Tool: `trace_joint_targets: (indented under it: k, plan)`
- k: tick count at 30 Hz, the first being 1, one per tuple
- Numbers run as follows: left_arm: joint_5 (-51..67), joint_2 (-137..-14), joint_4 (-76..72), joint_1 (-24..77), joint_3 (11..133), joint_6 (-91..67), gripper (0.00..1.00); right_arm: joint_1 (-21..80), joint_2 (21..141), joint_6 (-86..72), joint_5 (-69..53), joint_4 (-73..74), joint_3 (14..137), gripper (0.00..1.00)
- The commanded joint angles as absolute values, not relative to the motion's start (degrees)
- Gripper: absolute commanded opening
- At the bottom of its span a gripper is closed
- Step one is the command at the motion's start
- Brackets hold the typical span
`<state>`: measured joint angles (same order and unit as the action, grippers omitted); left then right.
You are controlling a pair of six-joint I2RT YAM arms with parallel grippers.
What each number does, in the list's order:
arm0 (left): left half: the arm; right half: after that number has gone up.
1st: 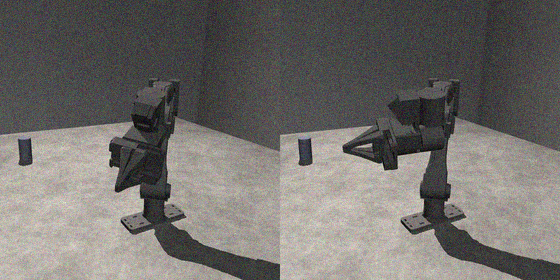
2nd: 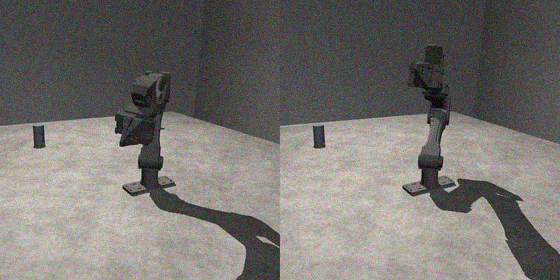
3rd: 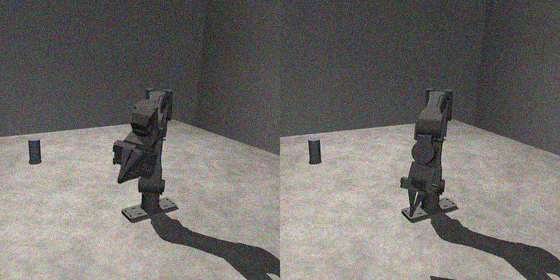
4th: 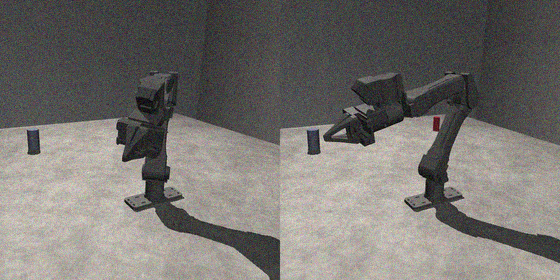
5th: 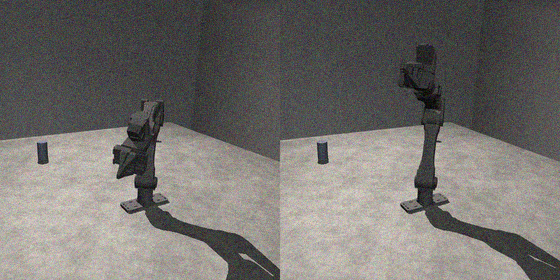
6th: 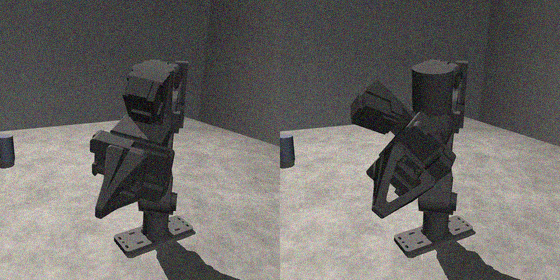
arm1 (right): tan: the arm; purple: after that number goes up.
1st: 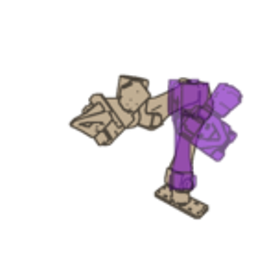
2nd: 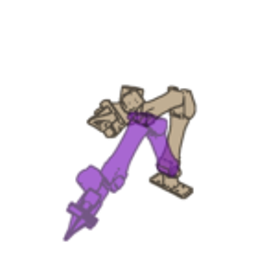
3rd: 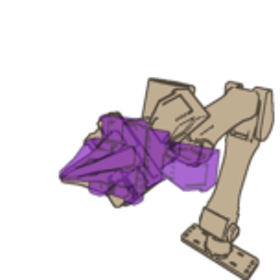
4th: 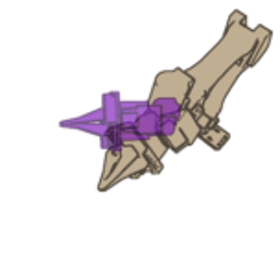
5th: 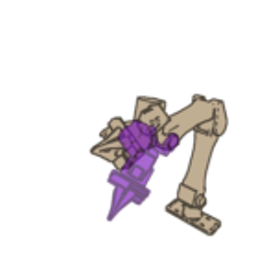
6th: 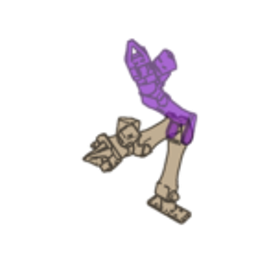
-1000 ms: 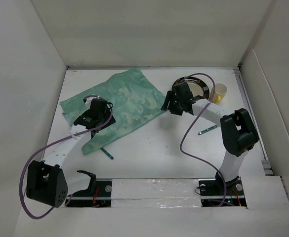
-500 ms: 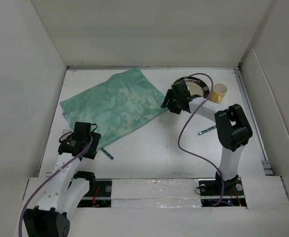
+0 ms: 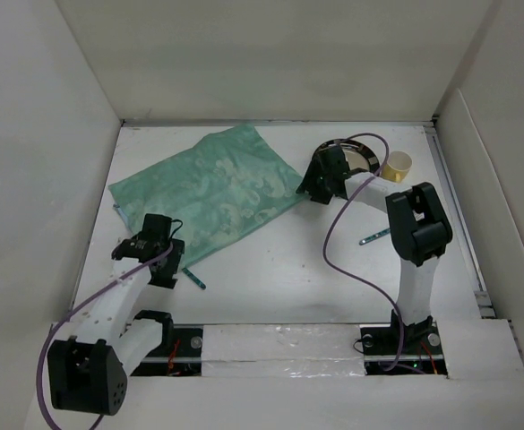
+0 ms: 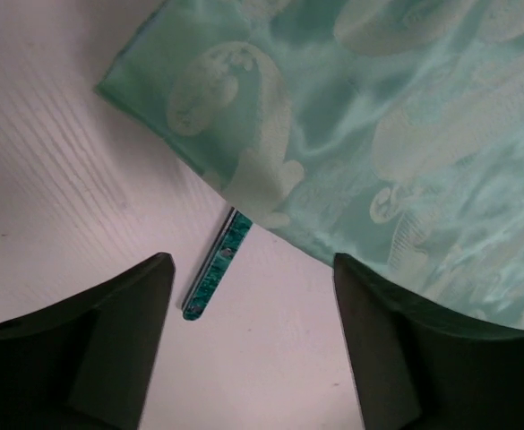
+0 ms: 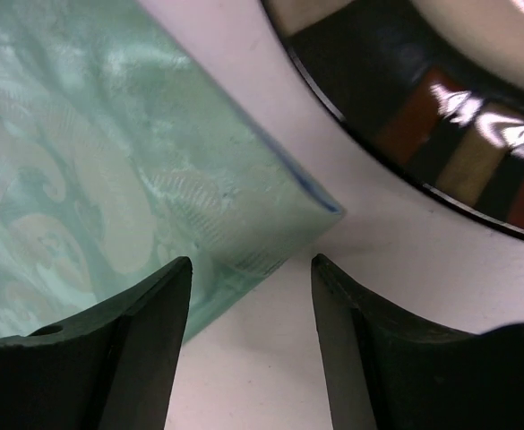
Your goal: Set the dinner table for one person
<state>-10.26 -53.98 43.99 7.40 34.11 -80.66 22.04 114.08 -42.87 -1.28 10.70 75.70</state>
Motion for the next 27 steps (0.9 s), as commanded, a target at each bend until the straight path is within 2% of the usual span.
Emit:
trace_joint_targets:
  k: [1, 4, 6, 10, 18, 22, 27]
  plan:
    - [-7.74, -50.9, 43.59, 7.21, 32.44, -83.31, 0.65, 21.18, 114.7, -44.29, -1.06, 10.2, 77.96, 0.61]
    - [-8.34, -47.73, 45.16, 7.21, 32.43, -85.33, 0.61, 20.65, 114.7, -45.43, -1.05, 8.62, 77.52, 0.58]
    - [-9.66, -49.73, 46.23, 7.21, 34.53, -84.99, 0.6, 20.65, 115.05, -46.05, -1.84, 7.83, 77.69, 0.56]
    - [-12.46, -62.44, 50.44, 7.21, 39.36, -86.57, 0.59, 20.65, 113.74, -46.32, -2.55, 6.42, 77.26, 0.56]
    - [-15.02, -62.31, 50.98, 7.21, 39.37, -91.93, 0.57, 20.65, 114.43, -45.61, -3.87, 6.15, 77.78, 0.55]
    - [-18.63, -66.43, 52.03, 7.21, 41.39, -92.99, 0.54, 21.18, 115.84, -45.62, -3.96, 7.03, 79.54, 0.55]
    - [-17.23, -67.07, 46.42, 7.21, 37.89, -95.09, 0.51, 21.18, 116.54, -46.32, -4.57, 7.91, 79.81, 0.54]
